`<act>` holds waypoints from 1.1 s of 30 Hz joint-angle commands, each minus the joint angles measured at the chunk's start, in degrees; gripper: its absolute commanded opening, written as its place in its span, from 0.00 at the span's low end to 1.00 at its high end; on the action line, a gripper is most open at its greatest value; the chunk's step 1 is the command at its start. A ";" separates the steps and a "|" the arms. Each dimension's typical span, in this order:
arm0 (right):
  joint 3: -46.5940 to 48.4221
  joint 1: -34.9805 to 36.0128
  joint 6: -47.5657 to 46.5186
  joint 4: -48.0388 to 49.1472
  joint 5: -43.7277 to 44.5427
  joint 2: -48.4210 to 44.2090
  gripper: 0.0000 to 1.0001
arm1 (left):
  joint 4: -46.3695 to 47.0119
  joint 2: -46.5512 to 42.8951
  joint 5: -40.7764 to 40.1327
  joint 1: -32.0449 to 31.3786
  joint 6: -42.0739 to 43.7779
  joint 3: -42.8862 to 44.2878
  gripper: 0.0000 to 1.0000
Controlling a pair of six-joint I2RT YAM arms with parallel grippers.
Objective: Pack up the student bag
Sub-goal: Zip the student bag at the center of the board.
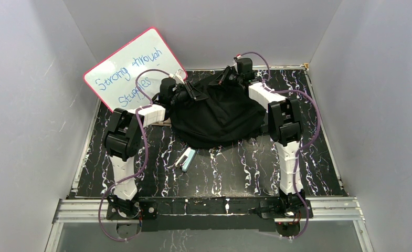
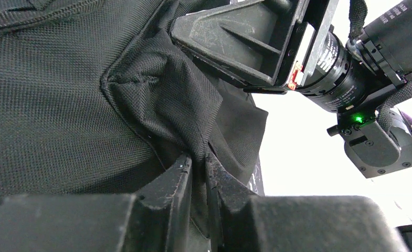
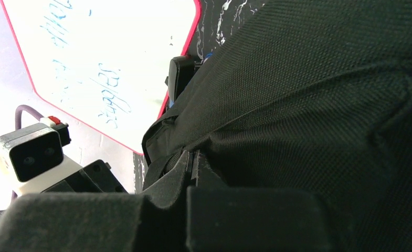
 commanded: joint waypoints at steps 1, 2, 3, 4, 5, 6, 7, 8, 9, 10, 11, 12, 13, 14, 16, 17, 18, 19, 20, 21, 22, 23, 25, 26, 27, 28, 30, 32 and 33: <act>-2.43 -0.52 -0.91 6.69 -1.32 -6.20 0.00 | 1.30 -5.40 2.15 0.29 1.18 -0.25 0.17; -2.94 -0.64 -1.21 6.89 -1.25 -6.84 0.00 | 1.29 -5.76 1.98 0.45 1.13 -0.56 0.19; -3.41 -0.64 -1.59 7.31 -1.08 -7.52 0.00 | 1.28 -6.04 1.88 0.62 1.04 -1.00 0.22; -3.95 -0.73 -2.01 7.58 -0.88 -8.16 0.00 | 1.35 -6.44 1.77 0.80 0.83 -1.36 0.24; -4.55 -0.68 -2.44 7.84 -0.76 -8.76 0.00 | 1.37 -6.68 1.61 1.08 0.72 -1.87 0.27; -4.94 -0.70 -2.86 8.06 -0.62 -9.29 0.00 | 1.56 -7.04 1.53 1.23 0.38 -2.25 0.29; -5.23 -0.78 -3.27 8.29 -0.46 -9.69 0.00 | 1.90 -7.31 1.52 1.56 -0.05 -2.70 0.31; -5.52 -0.77 -3.70 8.48 -0.34 -10.13 0.00 | 2.35 -7.63 1.59 1.88 -0.61 -3.28 0.32; -5.72 -0.75 -4.15 8.72 -0.34 -10.42 0.00 | 2.75 -7.95 1.62 2.12 -1.10 -3.64 0.33; -5.90 -0.75 -4.50 8.92 -0.38 -10.63 0.00 | 3.12 -8.28 1.53 2.43 -1.72 -4.04 0.34; -6.08 -0.74 -4.77 9.18 -0.44 -10.89 0.00 | 3.39 -8.57 1.53 2.75 -2.26 -4.39 0.34; -6.25 -0.81 -4.96 9.47 -0.55 -11.10 0.00 | 3.66 -8.79 1.37 3.00 -2.76 -4.66 0.35; -6.41 -0.77 -5.16 9.71 -0.76 -11.13 0.00 | 3.88 -8.97 0.97 3.32 -3.35 -4.96 0.36; -6.60 -0.78 -5.29 9.95 -1.04 -11.20 0.00 | 4.06 -9.12 0.55 3.67 -3.93 -5.15 0.37; -7.08 -0.73 -5.38 10.32 -1.53 -11.36 0.00 | 4.10 -9.29 -0.88 4.08 -4.97 -5.08 0.41; -7.42 -0.74 -5.52 10.61 -1.80 -11.54 0.00 | 4.05 -9.08 -1.61 4.26 -5.48 -4.81 0.44; -7.82 -0.76 -5.64 10.91 -2.03 -11.70 0.00 | 3.78 -8.73 -2.19 4.49 -5.78 -3.98 0.49; -8.05 -0.75 -5.87 11.06 -2.25 -11.82 0.00 | 3.20 -8.18 -2.76 4.55 -5.90 -3.02 0.58; -8.33 -0.77 -6.11 11.17 -2.59 -11.92 0.00 | 2.55 -7.62 -3.19 4.56 -5.92 -1.97 0.60; -8.51 -0.82 -6.43 11.26 -3.01 -12.01 0.00 | 1.84 -6.76 -3.42 4.52 -5.97 -0.75 0.61; -8.65 -0.76 -6.64 11.27 -3.20 -12.09 0.00 | 1.20 -5.90 -3.63 4.48 -6.24 0.51 0.62; -8.89 -0.75 -6.83 11.34 -3.50 -12.23 0.00 | 0.61 -5.15 -3.92 4.54 -6.66 1.61 0.63; -9.43 -0.75 -7.11 11.51 -3.72 -12.54 0.00 | -0.24 -3.70 -4.85 4.52 -7.54 3.37 0.64; -9.64 -0.79 -7.21 11.61 -3.74 -12.64 0.00 | -0.88 -3.04 -5.39 4.53 -8.18 4.19 0.64; -9.92 -0.75 -7.34 11.69 -3.78 -12.85 0.00 | -1.09 -2.56 -6.06 4.48 -8.60 4.90 0.64; -10.04 -0.77 -7.48 11.71 -3.84 -12.96 0.00 | -1.21 -2.04 -6.51 4.47 -9.05 5.48 0.65; -10.16 -0.81 -7.81 11.73 -4.02 -13.14 0.00 | -1.56 -1.09 -6.86 4.41 -9.87 6.66 0.65; -10.14 -0.89 -8.40 11.41 -4.01 -13.20 0.00 | -3.42 -0.34 -7.17 4.09 -9.76 8.22 0.65; -10.30 -0.94 -8.54 11.42 -4.03 -13.31 0.00 | -4.45 -0.06 -7.64 4.04 -9.53 8.69 0.65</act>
